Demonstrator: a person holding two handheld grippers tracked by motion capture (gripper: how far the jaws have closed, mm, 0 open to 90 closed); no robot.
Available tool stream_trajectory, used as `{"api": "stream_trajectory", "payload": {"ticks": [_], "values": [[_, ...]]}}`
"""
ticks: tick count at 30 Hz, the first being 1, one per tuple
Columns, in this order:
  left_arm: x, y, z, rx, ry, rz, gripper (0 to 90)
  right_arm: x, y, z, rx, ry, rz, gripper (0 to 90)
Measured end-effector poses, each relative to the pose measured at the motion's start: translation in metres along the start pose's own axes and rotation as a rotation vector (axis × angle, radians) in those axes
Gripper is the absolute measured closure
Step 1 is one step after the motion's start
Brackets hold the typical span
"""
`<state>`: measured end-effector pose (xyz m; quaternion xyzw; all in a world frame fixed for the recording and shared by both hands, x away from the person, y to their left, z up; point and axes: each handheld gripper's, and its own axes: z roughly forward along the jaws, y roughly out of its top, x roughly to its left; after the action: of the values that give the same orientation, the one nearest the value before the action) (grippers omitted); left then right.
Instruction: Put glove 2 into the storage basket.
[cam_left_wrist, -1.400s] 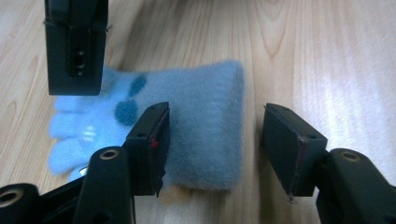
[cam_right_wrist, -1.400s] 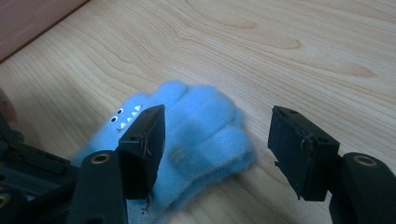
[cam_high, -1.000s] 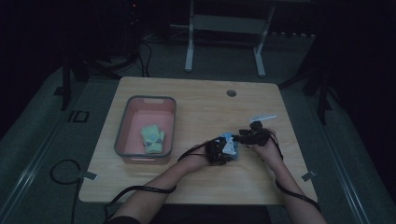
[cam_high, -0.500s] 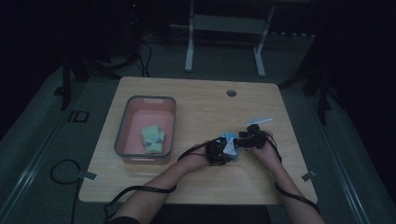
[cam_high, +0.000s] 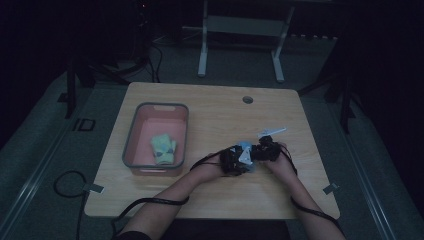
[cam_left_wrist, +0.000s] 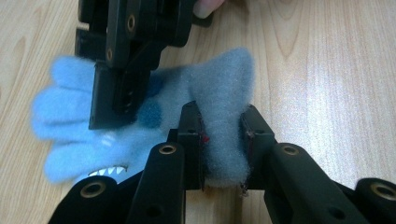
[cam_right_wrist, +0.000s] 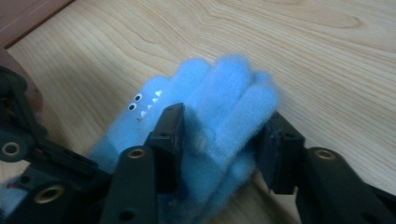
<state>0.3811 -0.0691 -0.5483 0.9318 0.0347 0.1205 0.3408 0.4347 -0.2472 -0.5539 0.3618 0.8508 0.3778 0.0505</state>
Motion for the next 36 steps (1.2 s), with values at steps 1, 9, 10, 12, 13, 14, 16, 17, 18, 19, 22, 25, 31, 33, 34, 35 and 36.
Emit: {"api": "stream_trajectory", "payload": {"ticks": [1, 9, 10, 12, 13, 14, 16, 17, 18, 19, 22, 25, 31, 33, 34, 35, 36], "values": [[0.0, 0.0, 0.0, -0.001, 0.001, -0.002, 75.1, 0.001, 0.0, 0.001, 0.003, 0.01, 0.002, 62.7], [-0.003, 0.0, -0.003, 0.007, 0.011, -0.005, 75.4, 0.007, 0.003, 0.004, 0.01, 0.028, -0.036, 75.2], [-0.002, 0.0, -0.004, 0.008, 0.011, -0.01, 75.4, 0.008, 0.003, 0.003, 0.008, 0.027, -0.032, 75.6], [-0.002, 0.0, -0.006, 0.011, 0.016, -0.011, 75.6, 0.007, 0.004, 0.002, 0.002, 0.029, -0.023, 76.1], [-0.002, 0.0, -0.007, 0.014, 0.018, -0.011, 75.6, 0.007, 0.005, 0.002, -0.004, 0.03, -0.021, 76.2], [-0.002, 0.0, -0.008, 0.021, 0.019, -0.011, 75.7, 0.008, 0.005, 0.002, -0.007, 0.031, -0.015, 76.3], [-0.002, 0.001, -0.01, 0.032, 0.03, -0.009, 75.6, 0.008, 0.007, 0.001, -0.022, 0.036, -0.009, 76.4], [-0.002, 0.001, -0.012, 0.033, 0.034, -0.009, 75.6, 0.008, 0.008, 0.0, -0.028, 0.036, -0.009, 76.4], [-0.001, 0.002, -0.013, 0.031, 0.038, -0.01, 75.7, 0.008, 0.009, -0.001, -0.032, 0.037, -0.006, 76.4], [-0.001, 0.003, -0.015, 0.028, 0.04, -0.009, 75.7, 0.009, 0.01, -0.002, -0.035, 0.037, -0.004, 76.4], [0.001, 0.006, -0.022, 0.023, 0.049, -0.01, 75.7, 0.01, 0.016, -0.006, -0.047, 0.037, -0.009, 76.6], [0.003, 0.01, -0.029, 0.02, 0.058, -0.005, 75.8, 0.012, 0.021, -0.011, -0.063, 0.043, -0.007, 76.7], [0.006, 0.018, -0.045, 0.004, 0.08, 0.007, 75.7, 0.015, 0.032, -0.023, -0.095, 0.047, -0.011, 76.7], [0.008, 0.02, -0.05, 0.002, 0.083, 0.007, 75.8, 0.017, 0.037, -0.027, -0.107, 0.047, -0.016, 76.7], [0.008, 0.021, -0.053, 0.002, 0.09, 0.01, 75.7, 0.017, 0.039, -0.029, -0.112, 0.051, -0.012, 76.7], [0.009, 0.022, -0.056, 0.001, 0.093, 0.012, 75.8, 0.018, 0.042, -0.031, -0.118, 0.052, -0.012, 76.7], [0.009, 0.023, -0.059, 0.004, 0.097, 0.017, 75.7, 0.018, 0.044, -0.032, -0.125, 0.056, -0.014, 76.7]]}}
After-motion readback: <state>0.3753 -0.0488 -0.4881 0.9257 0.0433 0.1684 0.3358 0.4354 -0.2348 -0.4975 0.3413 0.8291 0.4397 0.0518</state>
